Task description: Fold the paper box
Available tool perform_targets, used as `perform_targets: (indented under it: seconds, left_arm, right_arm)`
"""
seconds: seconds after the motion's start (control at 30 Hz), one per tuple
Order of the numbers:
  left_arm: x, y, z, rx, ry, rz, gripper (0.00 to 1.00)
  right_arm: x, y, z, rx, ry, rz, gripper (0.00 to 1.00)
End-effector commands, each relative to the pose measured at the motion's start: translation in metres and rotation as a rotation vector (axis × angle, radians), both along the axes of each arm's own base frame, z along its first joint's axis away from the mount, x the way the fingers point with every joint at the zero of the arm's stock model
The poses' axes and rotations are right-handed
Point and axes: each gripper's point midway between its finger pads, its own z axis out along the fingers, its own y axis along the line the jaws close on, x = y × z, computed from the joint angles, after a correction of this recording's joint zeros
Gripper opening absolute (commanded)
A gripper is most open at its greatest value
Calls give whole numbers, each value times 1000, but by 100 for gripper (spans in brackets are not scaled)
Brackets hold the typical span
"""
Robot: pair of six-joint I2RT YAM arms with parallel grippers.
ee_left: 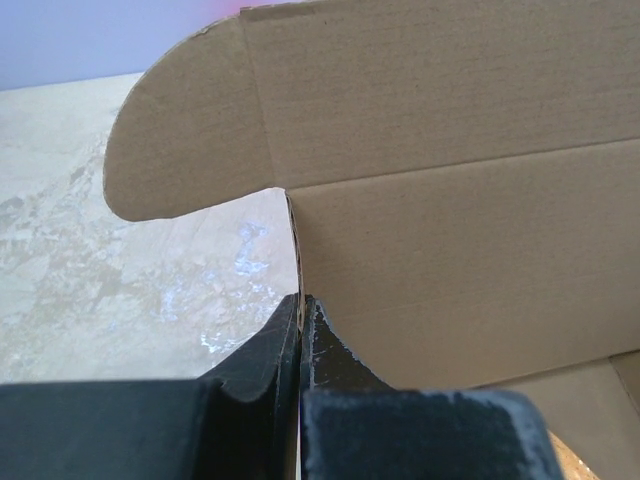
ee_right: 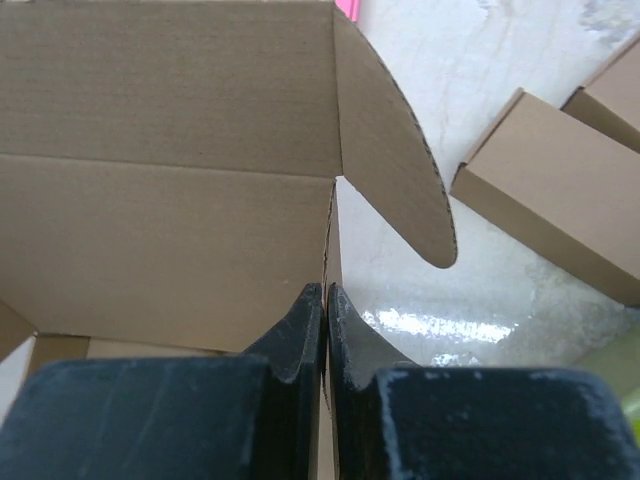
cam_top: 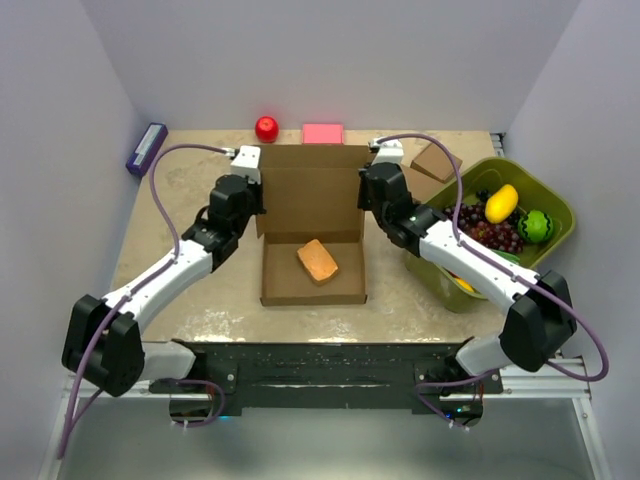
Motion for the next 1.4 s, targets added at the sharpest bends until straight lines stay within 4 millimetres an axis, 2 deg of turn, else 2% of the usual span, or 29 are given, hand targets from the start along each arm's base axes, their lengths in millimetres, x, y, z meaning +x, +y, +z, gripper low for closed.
perform_targets:
  seconds: [0.0,0.03,0.07,0.13,0.17,0.23,0.27,0.33,0.37,0.4,0.43,0.47,0.5,0.53,0.57,0.6,0.67,0.7,0.9,1.2,1.37]
  left_arm:
    - [11,-47,29,-132,-79,-80,0]
    - [14,-51,34,-140,-94,-87,0]
    - [18,-54,30,-136,-89,-84,0]
    - [27,-60,46,-156,-139,-88,0]
    - [32,-63,45,-155,-145,-83,0]
    - [41,-67,62,-174,-206,-84,0]
    - [46,-70,60,-172,-211,-88,0]
    - [51,-75,78,-189,-283,-104,0]
    - [52,-77,73,-185,-292,-109,0]
    - [53,-79,73,-177,-315,-117,0]
    - [56,-80,78,-195,-361,-114,0]
    - [54,-81,67,-190,-358,-116,0]
    - [53,-83,69,-207,-393,-114,0]
    - [55,-84,57,-204,-387,-108,0]
    - [52,-87,42,-199,-374,-113,0]
    - [52,-88,42,-210,-397,-108,0]
    - [50,-91,23,-199,-372,-95,0]
    - [49,-92,20,-201,-377,-92,0]
    - [40,-92,-5,-199,-340,-66,0]
    - [18,-92,-48,-228,-233,-65,0]
    - [1,-95,-80,-202,-165,-72,0]
  right_arm:
    - [3,33,65,248,-187,14,3]
    - [5,34,67,247,-198,9,2]
    - [8,37,69,248,-210,8,2]
    - [14,39,77,245,-239,8,0]
    - [18,41,82,251,-263,2,0]
    - [22,42,91,246,-297,4,0]
    - [24,43,102,268,-339,5,0]
    - [26,45,104,259,-380,17,0]
    - [28,46,115,284,-431,21,0]
    - [29,46,104,260,-436,21,0]
    - [30,46,110,282,-473,20,0]
    - [31,47,106,282,-482,19,0]
    - [33,48,90,268,-467,20,0]
    - [34,49,91,286,-489,19,0]
    - [33,50,84,282,-487,18,0]
    - [33,50,71,268,-473,13,0]
    - [30,52,64,272,-477,12,0]
    - [29,50,53,260,-463,4,0]
    - [17,45,22,231,-423,-19,0]
    - [-2,31,-10,212,-347,-59,0]
    - [-14,25,-27,223,-295,-67,0]
